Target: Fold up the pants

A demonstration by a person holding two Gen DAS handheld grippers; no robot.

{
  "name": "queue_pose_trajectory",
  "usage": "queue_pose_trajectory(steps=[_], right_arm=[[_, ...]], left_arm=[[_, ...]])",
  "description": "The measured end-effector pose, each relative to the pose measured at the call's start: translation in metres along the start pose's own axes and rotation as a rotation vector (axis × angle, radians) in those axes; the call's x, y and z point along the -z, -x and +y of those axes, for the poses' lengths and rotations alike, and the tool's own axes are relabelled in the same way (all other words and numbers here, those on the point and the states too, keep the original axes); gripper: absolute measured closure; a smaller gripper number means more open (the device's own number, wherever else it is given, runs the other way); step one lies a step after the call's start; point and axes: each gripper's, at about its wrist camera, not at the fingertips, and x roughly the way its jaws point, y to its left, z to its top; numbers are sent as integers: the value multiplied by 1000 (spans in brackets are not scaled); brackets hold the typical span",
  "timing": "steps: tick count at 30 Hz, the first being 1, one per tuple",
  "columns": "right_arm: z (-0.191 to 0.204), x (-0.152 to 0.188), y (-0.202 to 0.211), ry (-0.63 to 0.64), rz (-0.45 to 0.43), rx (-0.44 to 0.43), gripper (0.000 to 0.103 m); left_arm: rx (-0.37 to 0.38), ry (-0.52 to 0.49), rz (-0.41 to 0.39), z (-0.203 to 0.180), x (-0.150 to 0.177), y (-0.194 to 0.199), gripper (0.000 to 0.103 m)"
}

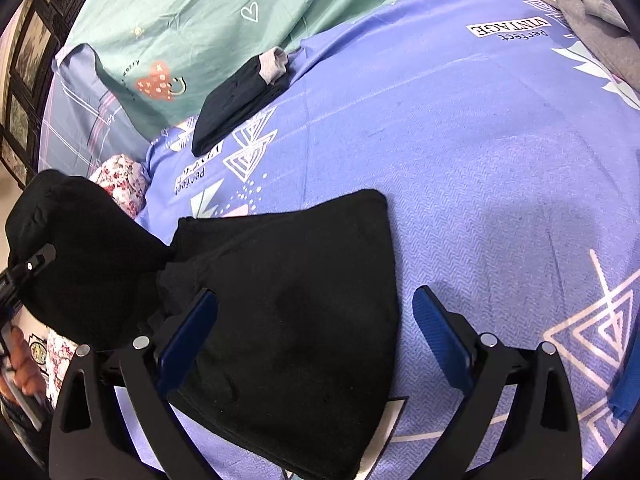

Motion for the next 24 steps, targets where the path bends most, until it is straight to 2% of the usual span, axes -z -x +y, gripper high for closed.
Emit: queue_pose_trajectory(steps=[3,6,7,8,9,10,11,15,19,22,24], right_arm=[[-3,-1,3,-19,-11,-10,5],[-8,-2,5,-45,-16,-20,5],[-10,-2,5,-56,-17,-21,5],[-11,-2,5,-64,-17,-23,5],[-12,-3,5,-68,-15,-26,5],[-13,-3,4,-73,-13,-30,5],[-13,-3,4,-78,-9,-35,5],[-12,-3,3,-80,-6,-33,5],[-12,-2,4,-80,-2,-37,5],[-11,-2,3,-79,1,-32,5],[-11,-2,4,-77,0,-26,5]], left_arm=[[40,-33,59,-30,10,-28,81],[62,-51,133,-50,22,-56,76],[69,-53,145,-59,26,-63,68],[78,-50,159,-64,31,-73,54],[89,-47,179,-68,37,-81,47],[102,-41,198,-67,41,-86,29],[123,-34,219,-69,45,-92,18],[182,-56,266,-75,56,-95,16],[219,-30,205,-62,48,-69,8],[238,20,108,-44,39,-40,4],[217,41,57,-30,34,-25,2]])
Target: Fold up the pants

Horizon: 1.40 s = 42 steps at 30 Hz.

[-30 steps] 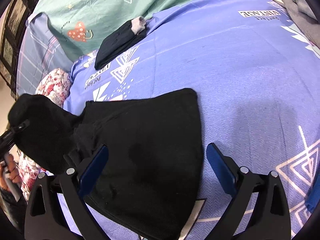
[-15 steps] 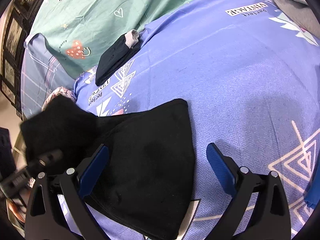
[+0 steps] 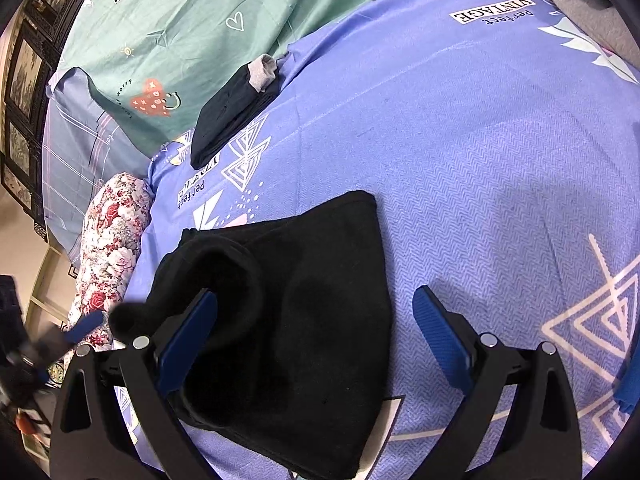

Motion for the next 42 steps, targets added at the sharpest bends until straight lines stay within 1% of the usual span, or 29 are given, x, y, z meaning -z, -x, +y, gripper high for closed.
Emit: queue_pose_trajectory(steps=[2,4,5,7,8,9,12,16,19,22,23,25,27,30,33,35,40,42], right_arm=[[-1,0,0,-4,0,2,5],[-2,-1,0,-8,0,2,5],[-2,-1,0,-11,-1,-1,5],[-2,-1,1,-17,-7,-7,5],[-2,-1,1,-17,-7,-11,5],[-2,-1,1,-15,-5,-13,5],[2,-1,-2,-2,1,-16,5],[5,-1,-1,18,-10,-17,5],[6,-3,2,5,-17,-37,5],[14,-2,9,23,3,-87,5],[21,1,10,51,29,-115,5],[32,3,5,77,93,-138,7],[40,3,-4,64,169,-166,7],[49,-2,-19,7,250,-203,7],[48,-7,-34,-90,327,-240,6],[48,-7,-39,-132,356,-249,6],[55,-10,-38,-125,362,-258,5],[60,-11,-40,-102,365,-240,7]], left_arm=[[-70,3,-13,11,-3,5,2],[-173,24,16,29,0,-4,2],[-206,46,41,38,4,-11,2],[-226,81,100,55,14,-26,2],[-226,104,143,63,22,-36,2],[-227,115,164,68,27,-41,2],[-221,141,204,78,44,-54,2],[-204,133,194,78,54,-56,2],[-187,128,153,82,62,-54,2],[-157,167,137,90,67,-52,2],[-151,176,133,91,67,-51,2],[-154,186,134,92,68,-53,2],[-158,180,134,90,68,-53,2],[-143,193,129,93,69,-51,2],[-117,220,115,98,70,-49,2],[-103,238,107,101,70,-48,2],[-103,244,105,101,70,-48,2],[-109,239,108,100,70,-49,2]])
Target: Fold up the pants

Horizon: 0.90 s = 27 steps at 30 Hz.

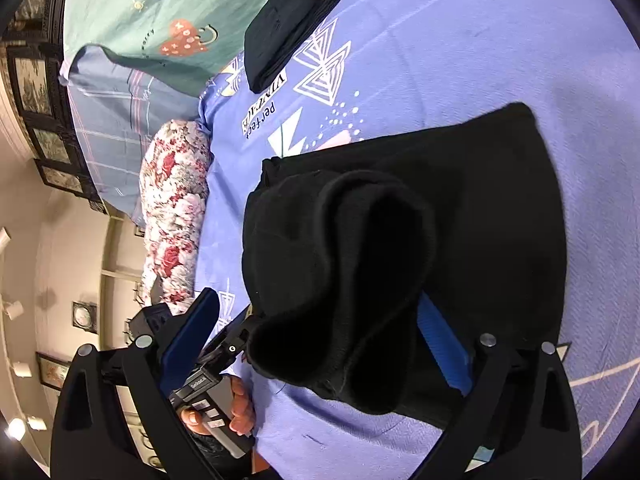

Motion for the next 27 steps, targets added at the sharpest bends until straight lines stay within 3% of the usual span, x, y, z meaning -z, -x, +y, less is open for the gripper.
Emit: queue_pose_trajectory(steps=[1,3,4,6,9,16,22,27], right_arm=[[4,-1,-3,18,1,22,11],[10,-2,-15,67,16,93,47],[12,-3,-23,92,27,145,53],[14,-4,-30,124,27,200,76],[14,-4,-30,143,15,219,83],[49,5,22,255,-118,102,85],[49,4,55,285,-174,188,86],[-3,-6,30,204,-87,255,84]], left_arm=[[-1,-1,1,0,0,0,2],[-3,-3,2,-1,0,0,2],[-3,-3,2,0,0,-1,2],[-4,-3,2,-1,0,-1,2],[5,4,-1,1,-1,0,2],[79,87,-47,15,-2,11,2],[116,119,-49,20,-1,12,2],[88,99,-36,16,-1,8,2]])
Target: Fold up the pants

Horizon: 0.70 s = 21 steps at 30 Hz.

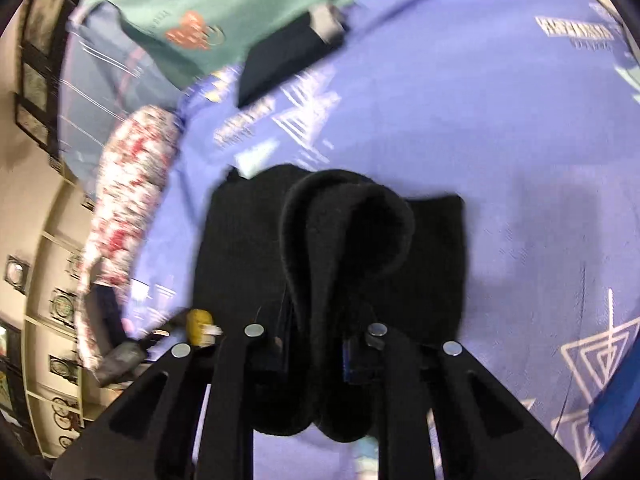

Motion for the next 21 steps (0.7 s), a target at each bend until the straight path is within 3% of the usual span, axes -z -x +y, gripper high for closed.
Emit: queue_pose_trajectory(steps=[5,7,9,11,12,14,15,18,21], right_arm=[[-38,0,-28,-83,41,11,76],[-40,2,-25,-87,39,0,71],[-37,3,-16,-78,26,15,58],[-36,4,-1,-73,-3,32,55],[-34,5,8,-61,-25,60,55],[-21,9,29,9,-109,227,55],[-15,11,39,43,-150,268,55],[-4,11,56,89,-208,210,66],[8,0,53,104,-233,165,69]], left_arm=[[-57,-44,20,-9,0,-6,2],[-59,-45,21,-9,0,-6,2],[-63,-49,22,-10,1,-6,2],[-66,-52,23,-10,1,-6,2],[-67,-53,27,-11,0,-6,2],[-54,-56,46,-12,-2,-6,2],[-47,-67,63,-15,-7,-6,2],[-39,-90,34,-28,-23,3,2],[-49,-103,-18,-48,-53,9,2]])
